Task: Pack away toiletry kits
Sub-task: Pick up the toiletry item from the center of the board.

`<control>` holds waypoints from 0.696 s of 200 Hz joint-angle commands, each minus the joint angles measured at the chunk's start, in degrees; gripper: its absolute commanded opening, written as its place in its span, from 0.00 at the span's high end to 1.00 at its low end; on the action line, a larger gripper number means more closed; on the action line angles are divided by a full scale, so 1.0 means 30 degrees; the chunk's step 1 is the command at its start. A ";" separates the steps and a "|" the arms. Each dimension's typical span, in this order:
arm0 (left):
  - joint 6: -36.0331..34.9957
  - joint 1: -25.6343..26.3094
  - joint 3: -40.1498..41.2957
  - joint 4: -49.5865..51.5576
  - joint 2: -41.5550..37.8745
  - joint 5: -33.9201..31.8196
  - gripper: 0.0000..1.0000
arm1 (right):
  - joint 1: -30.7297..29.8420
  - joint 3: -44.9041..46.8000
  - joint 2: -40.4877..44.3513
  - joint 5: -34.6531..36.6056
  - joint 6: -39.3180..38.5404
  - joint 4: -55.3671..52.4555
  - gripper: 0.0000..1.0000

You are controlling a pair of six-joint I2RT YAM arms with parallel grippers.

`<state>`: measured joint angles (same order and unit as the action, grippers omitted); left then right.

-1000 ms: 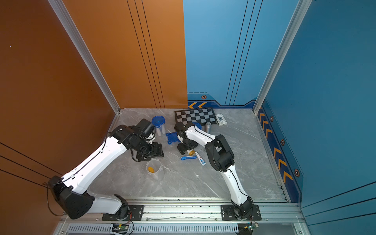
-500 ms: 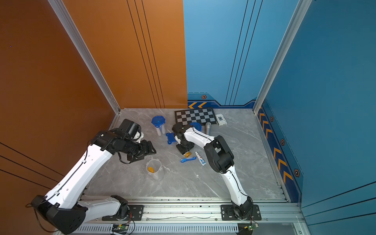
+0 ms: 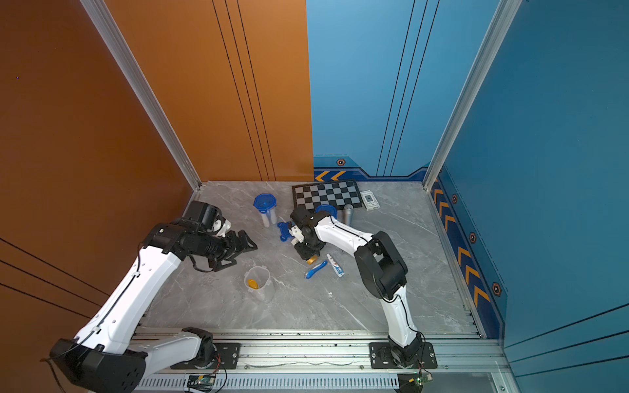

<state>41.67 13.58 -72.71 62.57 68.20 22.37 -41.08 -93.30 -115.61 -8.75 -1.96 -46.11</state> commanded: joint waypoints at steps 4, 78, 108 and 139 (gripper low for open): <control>-0.0273 -0.0178 -0.0128 -0.1503 0.0585 0.2018 0.04 | -0.0327 0.0614 0.3345 -0.1965 -0.1083 0.0722 0.72; 0.0496 -0.0020 0.0741 -0.5744 0.0820 0.5903 0.01 | -0.2673 0.0901 0.6985 -0.4655 -0.0587 0.0661 0.70; 0.0554 0.0172 0.1086 -0.6093 0.0820 0.6429 0.08 | -0.2899 0.0419 0.6854 -0.5399 -0.0386 0.0676 0.70; 0.0611 0.0291 0.1418 -0.6097 0.0750 0.6693 0.19 | -0.2888 -0.0107 0.6606 -0.5861 -0.0341 0.0677 0.70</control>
<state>43.66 13.93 -69.71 45.54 70.63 39.88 -49.56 -91.15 -95.11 -23.70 -3.86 -44.36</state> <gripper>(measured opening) 0.859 0.409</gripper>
